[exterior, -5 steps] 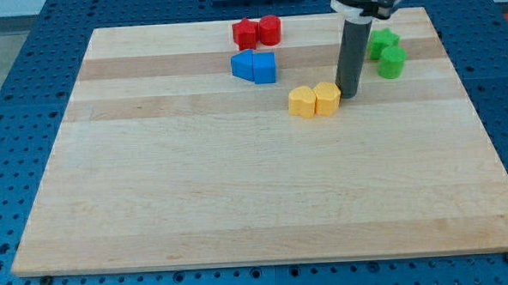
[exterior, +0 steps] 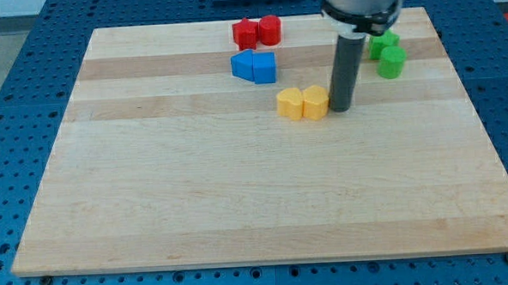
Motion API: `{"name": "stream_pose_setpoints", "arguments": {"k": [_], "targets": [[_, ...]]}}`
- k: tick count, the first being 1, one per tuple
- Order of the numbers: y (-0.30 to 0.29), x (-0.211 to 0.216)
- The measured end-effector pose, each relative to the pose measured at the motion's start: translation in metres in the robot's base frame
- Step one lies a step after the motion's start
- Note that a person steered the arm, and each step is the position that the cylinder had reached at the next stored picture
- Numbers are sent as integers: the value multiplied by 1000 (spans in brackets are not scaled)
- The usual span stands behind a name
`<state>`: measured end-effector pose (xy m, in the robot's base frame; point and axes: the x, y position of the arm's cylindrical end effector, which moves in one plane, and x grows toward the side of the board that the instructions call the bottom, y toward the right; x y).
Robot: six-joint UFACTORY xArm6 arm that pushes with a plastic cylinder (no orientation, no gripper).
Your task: Move the yellow hexagon and yellow heart to the centre left
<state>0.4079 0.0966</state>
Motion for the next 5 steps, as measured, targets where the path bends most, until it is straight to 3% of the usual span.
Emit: {"name": "stream_pose_setpoints", "arguments": {"k": [5], "targets": [[-124,1]]}}
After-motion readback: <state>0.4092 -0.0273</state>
